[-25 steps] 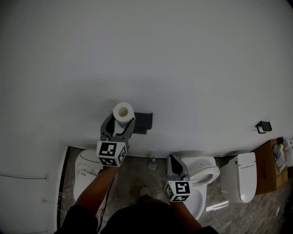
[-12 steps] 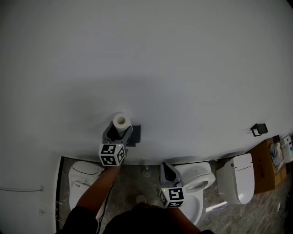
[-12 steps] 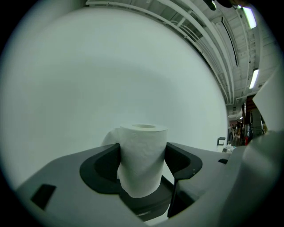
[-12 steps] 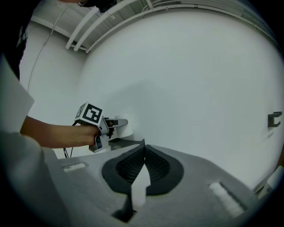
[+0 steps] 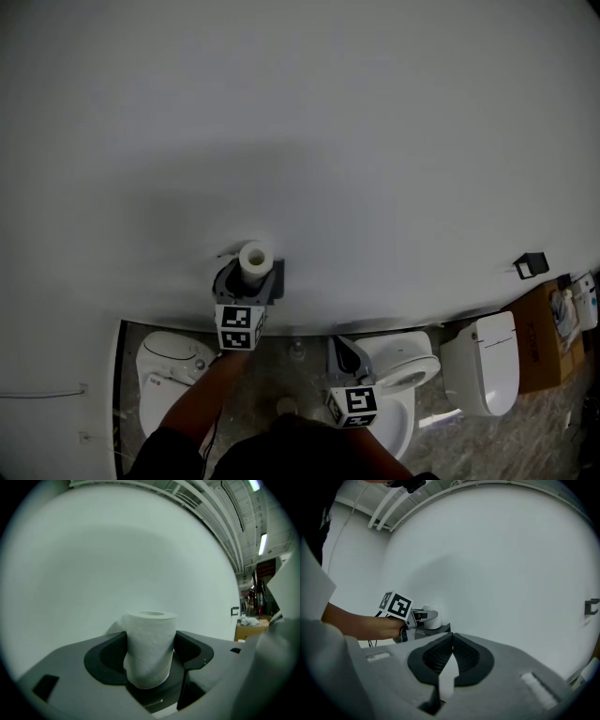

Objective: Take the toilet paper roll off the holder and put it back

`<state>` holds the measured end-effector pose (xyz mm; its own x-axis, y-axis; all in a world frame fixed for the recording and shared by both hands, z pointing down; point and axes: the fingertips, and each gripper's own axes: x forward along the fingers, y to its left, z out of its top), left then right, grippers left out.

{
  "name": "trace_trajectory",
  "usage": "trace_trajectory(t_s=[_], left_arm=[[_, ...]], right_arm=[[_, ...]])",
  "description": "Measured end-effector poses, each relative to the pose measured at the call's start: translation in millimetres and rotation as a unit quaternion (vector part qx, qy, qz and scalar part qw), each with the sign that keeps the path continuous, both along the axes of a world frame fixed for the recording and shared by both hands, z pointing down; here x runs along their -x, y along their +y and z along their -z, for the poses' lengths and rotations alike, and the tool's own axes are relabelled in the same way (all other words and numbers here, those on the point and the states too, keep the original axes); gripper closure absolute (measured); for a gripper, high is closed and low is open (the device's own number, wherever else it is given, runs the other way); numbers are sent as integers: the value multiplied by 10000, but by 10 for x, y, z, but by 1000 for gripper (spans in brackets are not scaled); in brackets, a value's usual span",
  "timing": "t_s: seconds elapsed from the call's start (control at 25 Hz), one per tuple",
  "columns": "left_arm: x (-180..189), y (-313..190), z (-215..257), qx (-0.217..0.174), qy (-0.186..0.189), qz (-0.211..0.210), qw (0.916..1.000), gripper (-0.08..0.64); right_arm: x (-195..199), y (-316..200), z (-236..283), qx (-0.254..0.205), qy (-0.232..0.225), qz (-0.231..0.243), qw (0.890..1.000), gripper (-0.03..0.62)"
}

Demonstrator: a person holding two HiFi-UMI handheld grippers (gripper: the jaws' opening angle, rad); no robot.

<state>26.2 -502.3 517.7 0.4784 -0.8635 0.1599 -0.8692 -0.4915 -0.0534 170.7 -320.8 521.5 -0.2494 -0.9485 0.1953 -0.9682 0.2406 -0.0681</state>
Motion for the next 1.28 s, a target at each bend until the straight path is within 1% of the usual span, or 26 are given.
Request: trace_trajectory(t_s=[0.08,0.12,0.36,0.44,0.52,0.6,0.72,0.8,0.92,1.0,1.16,1.28], left_arm=[[-44,23,-29,20,-265,-65,9996,239],[-53,28,-31,42,-318,-77,9995,239],[-67,1,-59,156,-352,-52,9992,240],[-68,-8,-69,236,-292,-14,9993,241],[-19,-40,-81,373,-126,102,9992,239],[24,-59,-99,483,-12,180,9987,223],[16,-38,-133,573,-80,134,9982,204],[18,-11,-142,603,-106,124,9981,198],[59,36,-133,627,-14,190,9978,191],[102,99,-124,635,75,226,9977,190],[260,274,-100,630,373,361,9967,189],[358,484,-96,678,460,368,9960,189]], right_arm=[[36,-9,-3,16,-20,24,10000,594],[62,-15,-3,16,-29,43,10000,594],[203,-18,-42,43,2,167,9999,594],[209,7,-47,67,15,169,9998,594],[192,26,-40,87,26,166,9998,594],[152,40,-36,82,-8,146,9999,594],[81,70,-29,52,-40,83,9999,594],[49,90,-24,38,-45,51,10000,594],[36,126,-26,68,-69,27,9999,594],[58,176,-19,46,-26,31,10000,594],[141,286,-63,3,27,87,10000,594],[233,447,-49,-30,51,147,9999,594]])
